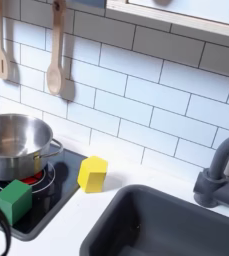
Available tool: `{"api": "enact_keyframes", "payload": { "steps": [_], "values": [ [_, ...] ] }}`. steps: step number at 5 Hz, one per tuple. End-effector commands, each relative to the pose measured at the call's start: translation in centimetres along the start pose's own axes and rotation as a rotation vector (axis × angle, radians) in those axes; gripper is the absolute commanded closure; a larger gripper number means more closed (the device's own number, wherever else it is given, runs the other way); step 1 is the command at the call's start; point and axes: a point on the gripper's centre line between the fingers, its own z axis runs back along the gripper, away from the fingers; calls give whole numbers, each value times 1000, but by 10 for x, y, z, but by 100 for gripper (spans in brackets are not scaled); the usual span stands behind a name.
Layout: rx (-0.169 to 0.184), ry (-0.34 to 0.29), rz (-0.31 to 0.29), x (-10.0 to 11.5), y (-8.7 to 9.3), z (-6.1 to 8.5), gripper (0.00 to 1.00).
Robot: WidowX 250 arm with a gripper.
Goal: Push button
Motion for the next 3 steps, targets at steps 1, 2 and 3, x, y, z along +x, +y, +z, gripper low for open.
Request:
{"api": "enact_keyframes", "payload": {
  "steps": [1, 2, 3],
  "values": [
    [0, 2, 0, 0, 0, 0, 0],
    [13, -21, 22, 10, 6, -1, 0],
    [11, -26, 28, 17, 10, -3, 0]
  ]
}}
